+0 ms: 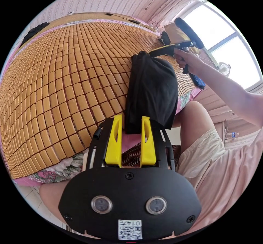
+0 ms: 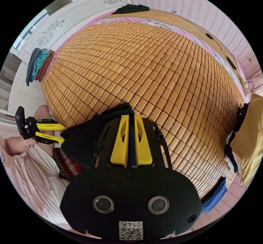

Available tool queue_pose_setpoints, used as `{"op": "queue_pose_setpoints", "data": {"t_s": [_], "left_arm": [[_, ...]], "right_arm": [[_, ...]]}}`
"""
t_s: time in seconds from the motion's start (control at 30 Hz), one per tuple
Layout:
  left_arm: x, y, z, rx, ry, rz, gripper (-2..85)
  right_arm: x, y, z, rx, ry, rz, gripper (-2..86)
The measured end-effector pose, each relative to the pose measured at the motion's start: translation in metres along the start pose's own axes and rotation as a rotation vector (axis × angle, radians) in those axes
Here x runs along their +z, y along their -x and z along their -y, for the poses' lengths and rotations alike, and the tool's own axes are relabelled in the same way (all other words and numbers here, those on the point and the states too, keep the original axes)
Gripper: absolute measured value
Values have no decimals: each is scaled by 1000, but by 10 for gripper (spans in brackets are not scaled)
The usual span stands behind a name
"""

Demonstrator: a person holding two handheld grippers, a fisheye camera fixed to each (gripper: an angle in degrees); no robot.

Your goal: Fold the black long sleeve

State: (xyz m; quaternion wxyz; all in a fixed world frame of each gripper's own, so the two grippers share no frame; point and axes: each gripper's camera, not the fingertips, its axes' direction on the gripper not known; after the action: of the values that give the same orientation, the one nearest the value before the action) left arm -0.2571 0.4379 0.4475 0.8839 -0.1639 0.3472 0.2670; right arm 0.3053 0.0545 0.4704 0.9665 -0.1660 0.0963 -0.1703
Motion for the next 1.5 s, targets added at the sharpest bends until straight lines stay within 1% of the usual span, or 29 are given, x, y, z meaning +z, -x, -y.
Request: {"op": "queue_pose_setpoints", "data": {"t_s": [0.03, 0.1, 0.17, 0.2, 0.27, 0.3, 0.37, 0.4, 0.43, 0.5, 0.53, 0.6, 0.67, 0.73, 0.9, 0.97, 1.03, 1.1, 1.13, 1.2, 1.23, 1.3, 1.33, 1.4, 1.43, 1.5], "left_arm": [[1, 0, 1, -1, -1, -2, 107], [5, 3, 5, -18, 10, -43, 106], [2, 4, 9, -46, -5, -99, 103], [-2, 3, 10, -50, -33, -128, 100], [-8, -1, 13, -42, -68, -121, 98], [-6, -3, 15, -44, -68, -106, 99], [5, -4, 21, -63, -38, -111, 110], [14, -5, 24, -76, -22, -120, 116], [17, -6, 25, -81, -16, -119, 119], [27, -13, 34, -94, 7, -76, 125], [27, -15, 36, -95, 3, -63, 126], [24, -24, 44, -100, -18, 3, 132], [26, -31, 49, -94, -27, 38, 135], [37, -36, 56, -92, 3, 57, 132], [54, -54, 73, -73, 43, 103, 42], [56, -63, 77, -31, 35, 119, 13], [56, -66, 81, -34, 48, 99, 1], [44, -71, 84, -37, 20, 60, -5], [39, -74, 84, -30, -1, 51, -6], [17, -92, 87, 59, -55, -24, -8], [12, -98, 88, 91, -60, -46, -9], [-7, -125, 93, 213, -80, -90, -9], [-12, -131, 95, 235, -84, -100, -9], [-28, -159, 111, 290, -112, -163, -10], [-31, -166, 116, 304, -117, -179, -10], [-37, -205, 147, 388, -132, -214, -10]], "right_arm": [[-4, -3, -1, 4, -16, 7, 71], [-10, -17, -4, 23, -31, 103, 118], [-10, -26, -6, 31, -20, 166, 135], [-13, -31, -10, 42, -42, 194, 141], [-24, -39, -19, 68, -115, 268, 144], [-32, -46, -26, 103, -180, 337, 143], [-37, -53, -35, 134, -232, 450, 138], [-36, -53, -39, 125, -212, 455, 140], [-34, -51, -41, 117, -190, 427, 141], [-15, -40, -43, 68, -62, 279, 161], [-7, -38, -42, 61, -21, 260, 164], [21, -31, -36, 44, 123, 265, 161], [25, -22, -34, 15, 128, 198, 155], [28, -13, -35, -17, 146, 168, 135], [14, -1, -59, -77, 119, 119, 68], [6, 0, -76, -76, 103, 130, 61], [-11, -4, -100, -34, 30, 162, 55], [-46, -7, -150, 39, -168, 221, 50], [-54, -7, -164, 55, -214, 230, 49], [-86, -8, -225, 126, -361, 247, 44], [-92, -9, -240, 144, -390, 251, 42], [-113, -12, -300, 222, -475, 268, 35], [-118, -13, -314, 240, -490, 270, 33], [-136, -17, -368, 311, -555, 241, 26], [-140, -18, -380, 327, -571, 232, 25], [-158, -26, -428, 391, -647, 193, 21]]}}
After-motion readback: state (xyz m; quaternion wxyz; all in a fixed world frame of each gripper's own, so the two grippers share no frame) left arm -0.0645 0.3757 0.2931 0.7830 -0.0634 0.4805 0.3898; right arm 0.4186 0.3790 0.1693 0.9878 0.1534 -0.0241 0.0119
